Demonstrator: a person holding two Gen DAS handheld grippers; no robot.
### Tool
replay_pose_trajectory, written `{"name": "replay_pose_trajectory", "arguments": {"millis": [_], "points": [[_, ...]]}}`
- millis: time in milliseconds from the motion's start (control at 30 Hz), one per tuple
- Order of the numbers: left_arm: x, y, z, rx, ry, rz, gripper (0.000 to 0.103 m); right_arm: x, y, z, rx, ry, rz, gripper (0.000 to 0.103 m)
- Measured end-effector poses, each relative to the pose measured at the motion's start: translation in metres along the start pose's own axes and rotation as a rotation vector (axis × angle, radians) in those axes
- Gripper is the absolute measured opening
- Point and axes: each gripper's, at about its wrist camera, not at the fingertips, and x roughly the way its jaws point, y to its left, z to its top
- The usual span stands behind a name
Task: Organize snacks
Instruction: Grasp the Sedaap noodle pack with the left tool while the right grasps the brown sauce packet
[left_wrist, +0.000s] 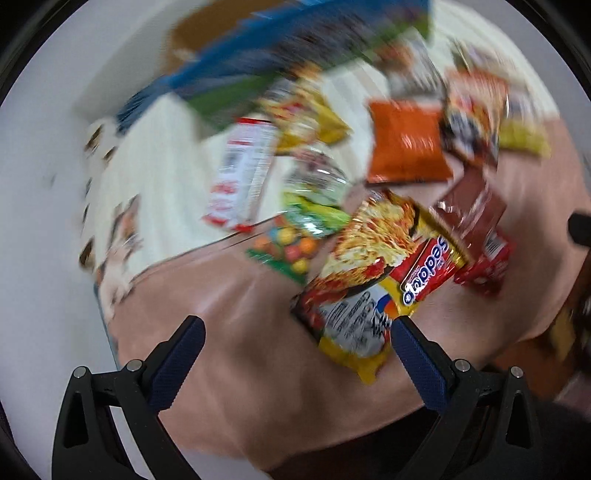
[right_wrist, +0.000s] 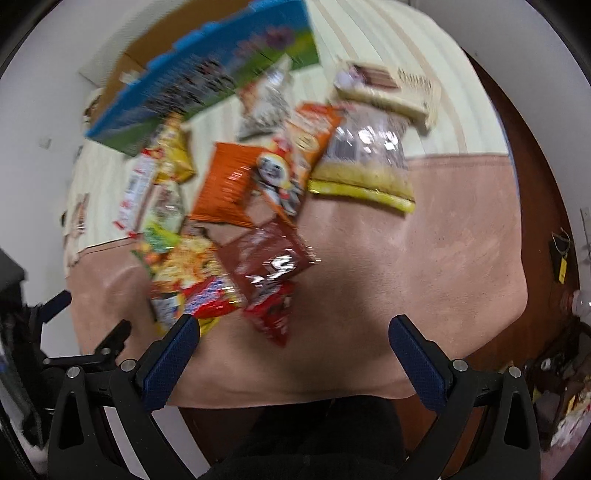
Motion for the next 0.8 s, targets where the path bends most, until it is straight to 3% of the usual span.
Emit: {"name": "replay_pose_trajectory", "arguments": {"millis": [167, 333, 367, 500, 567, 633, 800], "points": [[0.061, -0.03, 0.026, 0.179, 0.077, -0.09, 0.103, 0.032, -0.01, 0.002, 0.02, 0.045, -0.009, 0.103], [0.072, -0.045, 0.047, 0.27, 0.061, -0.25, 0.103, 0.051, -0.019, 0.003, 0.102, 0.094, 0.049, 0.103], [0.074, -0.046, 0.051, 0.269, 0.071, -0.291, 0.103, 0.053, -0.019, 0.003, 0.12, 0.095, 0.065, 0.103], [0.077, -0.046, 0.043, 0.241, 0.072, -0.32, 0.102, 0.068, -0.019, 0.01, 0.229, 0.111, 0.148, 0.101], [0.08, -0.045, 0.034, 0.244, 0.073, -0.303, 0.1, 0.076, -0.02, 0.015, 0.286, 0.125, 0.18, 0.1], [0.085, -0.038, 0.022, 0.241, 0.063, -0.276, 0.09, 0.088, -0.017, 0.019, 0.332, 0.135, 0.2, 0.099], [0.09, 0.002, 0.005, 0.021, 0.048, -0.295, 0.088, 0.123, 0.0, 0.034, 0.406, 0.17, 0.204, 0.094]]}}
